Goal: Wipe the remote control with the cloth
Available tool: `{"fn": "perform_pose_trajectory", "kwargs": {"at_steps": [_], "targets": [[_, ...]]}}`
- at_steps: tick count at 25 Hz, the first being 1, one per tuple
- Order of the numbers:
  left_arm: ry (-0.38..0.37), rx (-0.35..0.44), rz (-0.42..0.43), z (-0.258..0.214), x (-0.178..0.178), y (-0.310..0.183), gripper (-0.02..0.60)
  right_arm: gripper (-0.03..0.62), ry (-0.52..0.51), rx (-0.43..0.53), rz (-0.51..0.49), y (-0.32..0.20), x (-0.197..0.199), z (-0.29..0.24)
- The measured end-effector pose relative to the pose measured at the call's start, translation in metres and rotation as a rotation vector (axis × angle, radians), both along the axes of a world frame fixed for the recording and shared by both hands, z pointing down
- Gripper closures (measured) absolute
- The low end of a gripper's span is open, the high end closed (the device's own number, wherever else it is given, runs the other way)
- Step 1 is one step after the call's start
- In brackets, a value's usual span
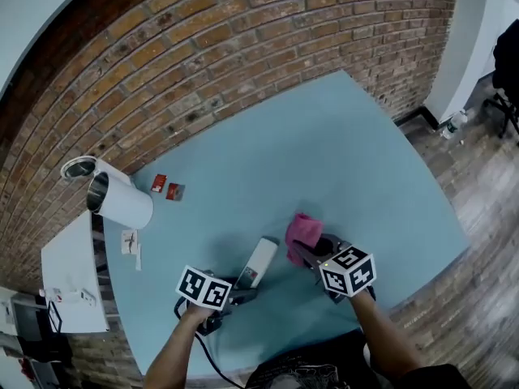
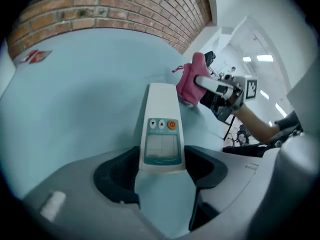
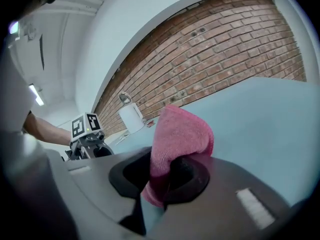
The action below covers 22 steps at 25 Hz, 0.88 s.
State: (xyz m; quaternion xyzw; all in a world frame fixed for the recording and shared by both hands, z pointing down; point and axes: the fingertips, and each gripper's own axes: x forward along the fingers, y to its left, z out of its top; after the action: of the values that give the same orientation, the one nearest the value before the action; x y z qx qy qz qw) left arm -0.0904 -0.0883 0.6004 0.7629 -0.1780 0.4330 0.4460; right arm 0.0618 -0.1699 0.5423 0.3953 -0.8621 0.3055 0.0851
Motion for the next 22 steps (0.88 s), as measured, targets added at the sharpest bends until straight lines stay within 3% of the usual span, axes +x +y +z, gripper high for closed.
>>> {"fn": "perform_pose_trajectory", "kwargs": {"at_steps": [5, 12, 18, 22], "targets": [[0.312, -0.255, -0.178, -0.015, 0.018, 0.015, 0.301, 0.530, 0.005, 0.034, 0.042, 0.010, -0.004, 0.001], [0.683, -0.517, -0.436, -0.039, 0.038, 0.012, 0.300, 0.530, 0.039, 0.104, 0.045, 0.005, -0.018, 0.001], [0.823, -0.611, -0.549, -0.042, 0.037, 0.004, 0.299, 0.530, 0.103, 0.168, 0.009, -0.009, -0.042, 0.006], [0.844, -0.626, -0.559, -0.041, 0.039, 0.003, 0.301, 0.529, 0.089, 0.174, -0.001, -0.012, -0.051, 0.005]]}}
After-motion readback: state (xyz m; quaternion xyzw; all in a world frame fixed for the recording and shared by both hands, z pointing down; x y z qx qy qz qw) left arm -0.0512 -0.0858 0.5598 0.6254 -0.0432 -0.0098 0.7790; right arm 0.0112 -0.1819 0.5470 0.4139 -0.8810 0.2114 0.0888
